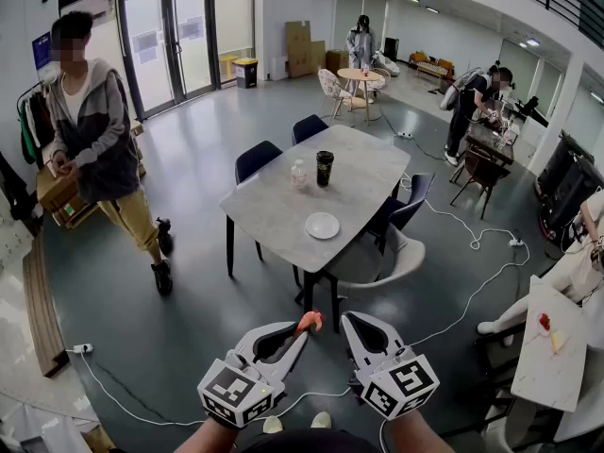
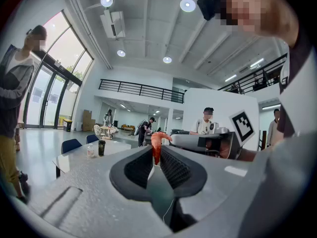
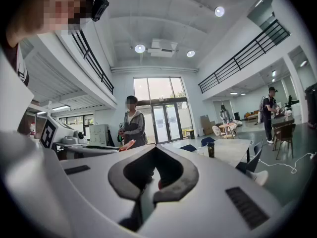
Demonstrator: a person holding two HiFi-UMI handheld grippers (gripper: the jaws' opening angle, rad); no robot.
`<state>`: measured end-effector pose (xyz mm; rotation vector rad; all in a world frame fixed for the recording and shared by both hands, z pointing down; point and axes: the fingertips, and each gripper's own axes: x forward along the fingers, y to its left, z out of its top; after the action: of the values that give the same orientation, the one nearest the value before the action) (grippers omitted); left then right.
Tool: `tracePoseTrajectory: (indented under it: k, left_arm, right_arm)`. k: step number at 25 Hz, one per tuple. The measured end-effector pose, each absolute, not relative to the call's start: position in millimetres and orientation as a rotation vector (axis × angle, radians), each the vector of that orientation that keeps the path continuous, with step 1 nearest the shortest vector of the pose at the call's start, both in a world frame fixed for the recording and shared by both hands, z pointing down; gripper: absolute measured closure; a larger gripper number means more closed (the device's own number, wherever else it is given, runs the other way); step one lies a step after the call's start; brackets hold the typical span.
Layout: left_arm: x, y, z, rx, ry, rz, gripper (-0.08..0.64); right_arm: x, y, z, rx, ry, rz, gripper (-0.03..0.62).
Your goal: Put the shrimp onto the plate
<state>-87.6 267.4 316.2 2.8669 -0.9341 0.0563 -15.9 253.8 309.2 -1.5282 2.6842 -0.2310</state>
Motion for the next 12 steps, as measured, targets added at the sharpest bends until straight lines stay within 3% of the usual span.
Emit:
tracePoseTrajectory:
  k: [12]
  left_arm:
    - [-74,274,315,2.858,-0.933,0.067,0.506]
  right_arm:
    - [-10,261,306,-1.503,2.716,-0.198,0.592]
